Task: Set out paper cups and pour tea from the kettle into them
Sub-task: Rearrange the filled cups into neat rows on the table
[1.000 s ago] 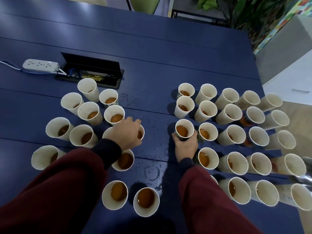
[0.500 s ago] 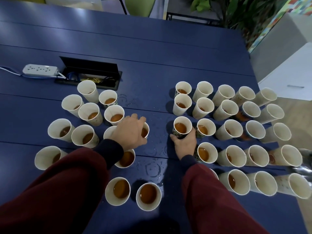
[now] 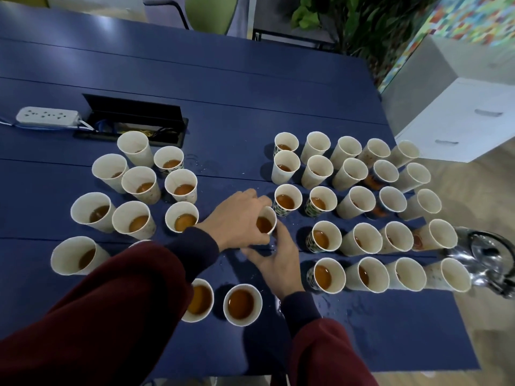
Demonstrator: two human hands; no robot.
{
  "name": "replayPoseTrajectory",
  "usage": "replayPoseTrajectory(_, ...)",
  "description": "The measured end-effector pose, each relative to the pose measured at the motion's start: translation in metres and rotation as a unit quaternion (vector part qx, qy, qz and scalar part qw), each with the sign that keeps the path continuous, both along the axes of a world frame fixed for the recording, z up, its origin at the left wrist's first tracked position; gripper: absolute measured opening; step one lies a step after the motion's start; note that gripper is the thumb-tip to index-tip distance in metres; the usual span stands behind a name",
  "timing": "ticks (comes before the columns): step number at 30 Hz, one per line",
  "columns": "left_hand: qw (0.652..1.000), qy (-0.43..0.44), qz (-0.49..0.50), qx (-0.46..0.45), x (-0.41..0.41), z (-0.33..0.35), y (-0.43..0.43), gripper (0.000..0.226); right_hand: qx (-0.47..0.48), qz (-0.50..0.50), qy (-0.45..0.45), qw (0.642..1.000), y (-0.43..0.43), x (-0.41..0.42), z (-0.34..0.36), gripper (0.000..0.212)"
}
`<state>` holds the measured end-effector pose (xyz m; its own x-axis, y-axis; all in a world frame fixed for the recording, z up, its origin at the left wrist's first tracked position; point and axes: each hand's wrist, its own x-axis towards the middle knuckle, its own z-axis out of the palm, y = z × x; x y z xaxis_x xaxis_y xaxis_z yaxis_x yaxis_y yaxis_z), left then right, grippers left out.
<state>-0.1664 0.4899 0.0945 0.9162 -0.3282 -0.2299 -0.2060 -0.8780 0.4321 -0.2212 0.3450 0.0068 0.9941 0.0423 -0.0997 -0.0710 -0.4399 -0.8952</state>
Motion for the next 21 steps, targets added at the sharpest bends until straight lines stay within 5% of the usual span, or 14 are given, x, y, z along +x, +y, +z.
replayPoseTrajectory(7, 0.998, 0.040, -0.011, -0.056, -0.021, 0.005, 0.009, 0.083, -0.029, -0.052, -0.059, 0.996, -0.008, -0.011, -0.005, 0.058)
replayPoseTrajectory(21, 0.962, 0.008, 0.097, 0.254, -0.062, -0.039, 0.036, 0.062, 0.020, -0.145, -0.001, 0.989, -0.029, 0.004, -0.051, 0.051)
